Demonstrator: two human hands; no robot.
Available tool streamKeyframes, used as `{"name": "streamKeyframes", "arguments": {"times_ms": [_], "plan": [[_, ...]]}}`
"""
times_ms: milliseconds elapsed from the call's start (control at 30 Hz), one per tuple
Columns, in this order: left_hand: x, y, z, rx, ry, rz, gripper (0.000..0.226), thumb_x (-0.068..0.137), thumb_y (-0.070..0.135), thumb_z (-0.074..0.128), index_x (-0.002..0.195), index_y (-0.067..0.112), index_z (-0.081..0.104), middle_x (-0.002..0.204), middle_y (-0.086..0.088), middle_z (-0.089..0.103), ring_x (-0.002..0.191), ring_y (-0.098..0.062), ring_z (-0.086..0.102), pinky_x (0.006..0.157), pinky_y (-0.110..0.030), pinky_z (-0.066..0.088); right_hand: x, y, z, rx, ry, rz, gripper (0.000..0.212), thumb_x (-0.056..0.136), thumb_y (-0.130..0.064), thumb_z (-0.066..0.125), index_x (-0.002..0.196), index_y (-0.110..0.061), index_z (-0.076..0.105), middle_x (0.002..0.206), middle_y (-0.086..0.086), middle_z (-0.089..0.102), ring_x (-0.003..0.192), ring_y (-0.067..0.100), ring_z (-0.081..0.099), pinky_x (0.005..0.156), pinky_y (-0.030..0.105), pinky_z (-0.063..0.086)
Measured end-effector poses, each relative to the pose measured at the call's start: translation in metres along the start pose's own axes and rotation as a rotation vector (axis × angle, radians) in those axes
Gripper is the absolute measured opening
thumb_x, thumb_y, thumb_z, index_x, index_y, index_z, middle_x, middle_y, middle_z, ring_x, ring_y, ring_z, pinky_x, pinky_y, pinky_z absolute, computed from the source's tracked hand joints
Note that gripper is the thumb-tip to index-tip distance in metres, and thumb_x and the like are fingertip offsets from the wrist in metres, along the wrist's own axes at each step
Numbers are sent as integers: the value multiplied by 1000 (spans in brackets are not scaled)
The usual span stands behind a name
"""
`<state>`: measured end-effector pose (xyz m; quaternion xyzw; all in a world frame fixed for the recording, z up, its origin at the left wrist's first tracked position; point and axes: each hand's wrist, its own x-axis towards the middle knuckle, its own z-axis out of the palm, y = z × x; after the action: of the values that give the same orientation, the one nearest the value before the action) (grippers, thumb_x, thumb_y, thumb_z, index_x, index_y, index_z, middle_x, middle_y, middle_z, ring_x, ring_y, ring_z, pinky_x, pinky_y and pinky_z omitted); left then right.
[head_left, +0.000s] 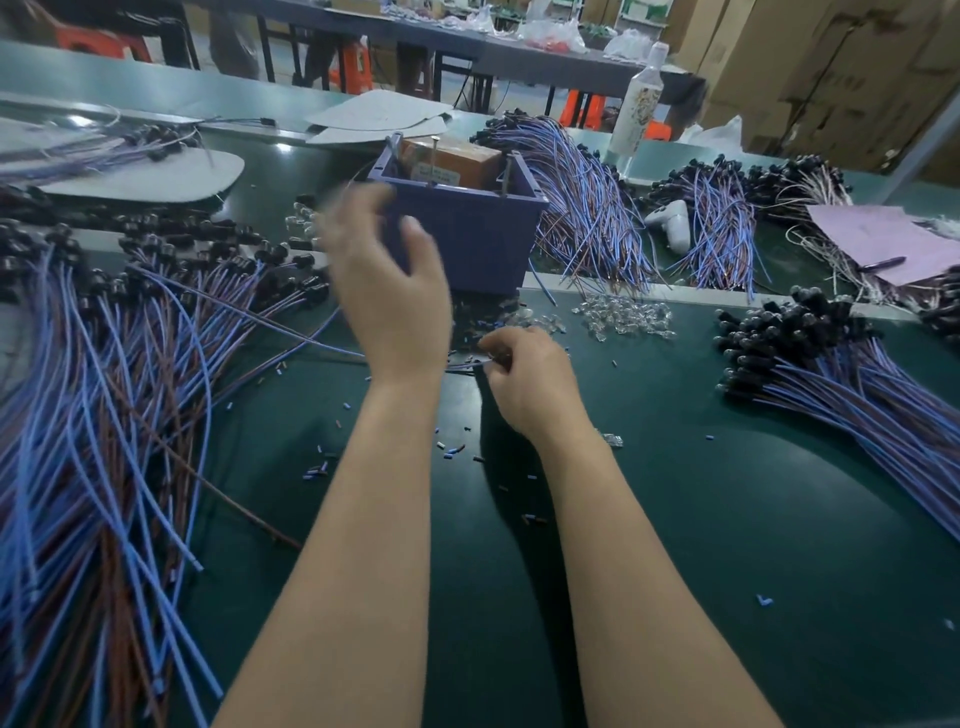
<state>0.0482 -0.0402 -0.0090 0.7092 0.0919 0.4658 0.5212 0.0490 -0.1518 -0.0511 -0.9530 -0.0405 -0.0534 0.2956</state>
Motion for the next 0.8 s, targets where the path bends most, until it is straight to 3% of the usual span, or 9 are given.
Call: {"name": "streamKeyframes", "arguments": {"times_ms": [100, 167, 233, 333, 433, 533, 600, 700, 800], "plan": [[-19, -4, 13, 35, -453, 0, 19, 92, 10, 52, 103, 7, 67, 100, -8, 69, 94, -23, 64, 88, -33, 49, 3, 7, -7, -125, 25, 110, 22, 91, -24, 56, 110, -27, 65, 120, 2, 59, 116, 27, 50, 94, 36, 35], [-31, -13, 21, 160, -683, -23, 21, 93, 14, 51, 108, 11, 67, 106, -6, 69, 100, -23, 62, 91, -32, 47, 4, 10, -10, -90, 80, 102, 21, 90, -24, 56, 109, -22, 65, 117, 5, 62, 113, 27, 52, 90, 35, 37], [-40, -19, 26, 212, -830, -53, 27, 96, 17, 48, 119, 15, 63, 117, -6, 66, 109, -24, 59, 97, -34, 44, 4, 12, -13, 105, 169, 35, 22, 90, -17, 56, 108, -14, 67, 108, 8, 66, 104, 25, 58, 86, 28, 41], [-38, -23, 25, 184, -813, -93, 27, 98, 25, 45, 119, 20, 61, 112, -3, 68, 106, -22, 59, 96, -34, 44, 4, 12, -18, 587, 225, 49, 12, 88, -6, 60, 99, -7, 67, 94, 9, 69, 85, 16, 64, 74, 12, 47], [-35, -27, 22, 123, -796, -103, 20, 95, 27, 52, 110, 23, 65, 89, 9, 66, 92, -14, 60, 82, -23, 43, 4, 12, -21, 1086, 138, 127, 13, 93, 1, 53, 89, -6, 63, 87, 13, 67, 73, 15, 65, 70, 18, 56], [-33, -28, 20, 76, -802, -103, 15, 92, 27, 57, 105, 25, 66, 77, 21, 57, 79, -2, 56, 66, -11, 37, 4, 13, -22, 1216, 54, 148, 15, 95, -2, 50, 90, -8, 63, 86, 12, 66, 69, 12, 67, 68, 19, 56], [-32, -27, 19, 32, -807, -119, 10, 92, 29, 59, 98, 27, 66, 78, 19, 60, 77, 1, 57, 67, -10, 41, 4, 14, -24, 1185, 49, 170, 12, 94, -8, 54, 90, -11, 65, 80, 5, 66, 64, 7, 61, 64, 16, 52], [-30, -23, 16, -106, -819, -167, 10, 93, 24, 58, 93, 21, 68, 81, 9, 67, 76, -6, 61, 78, -22, 49, 4, 16, -29, 1327, -35, 198, 12, 93, -9, 55, 87, -9, 66, 66, -1, 62, 55, 5, 49, 55, 13, 43], [-28, -18, 12, -273, -828, -196, 14, 93, 12, 56, 86, 18, 67, 73, 6, 65, 65, 2, 58, 67, -15, 47, 3, 11, -31, 1583, -124, 229, 15, 93, -6, 52, 84, -4, 63, 62, 1, 61, 50, 3, 54, 49, 10, 45]]}}
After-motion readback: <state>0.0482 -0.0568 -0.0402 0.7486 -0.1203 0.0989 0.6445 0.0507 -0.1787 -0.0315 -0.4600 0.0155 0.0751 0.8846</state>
